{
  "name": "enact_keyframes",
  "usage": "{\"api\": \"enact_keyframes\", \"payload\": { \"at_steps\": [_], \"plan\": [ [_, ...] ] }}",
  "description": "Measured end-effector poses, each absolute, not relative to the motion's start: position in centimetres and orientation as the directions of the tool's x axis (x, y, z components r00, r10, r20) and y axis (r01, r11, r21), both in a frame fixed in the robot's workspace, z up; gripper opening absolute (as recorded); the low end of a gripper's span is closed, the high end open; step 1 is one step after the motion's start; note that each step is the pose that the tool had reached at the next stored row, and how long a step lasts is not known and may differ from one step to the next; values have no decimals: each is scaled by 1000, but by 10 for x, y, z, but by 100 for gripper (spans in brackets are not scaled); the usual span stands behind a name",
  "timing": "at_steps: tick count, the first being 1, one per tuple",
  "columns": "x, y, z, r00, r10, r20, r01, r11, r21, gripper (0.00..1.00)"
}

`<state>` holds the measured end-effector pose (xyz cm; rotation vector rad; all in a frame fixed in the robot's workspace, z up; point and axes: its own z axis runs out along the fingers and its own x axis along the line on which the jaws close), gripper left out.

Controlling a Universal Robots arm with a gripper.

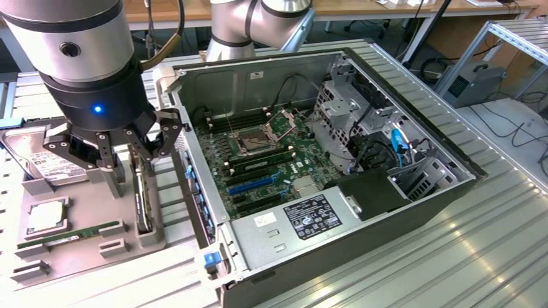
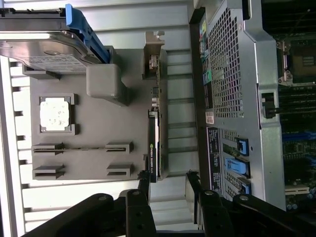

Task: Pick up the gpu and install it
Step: 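Pick up the gpu and move the gpu toward the slot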

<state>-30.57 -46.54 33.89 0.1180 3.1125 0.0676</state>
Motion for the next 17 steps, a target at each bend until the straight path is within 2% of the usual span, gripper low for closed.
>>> {"api": "enact_keyframes", "payload": {
  "at_steps": [17],
  "plan": [
    [-306, -465, 335, -997, 76, -24, 75, 996, 44, 42]
  ]
}}
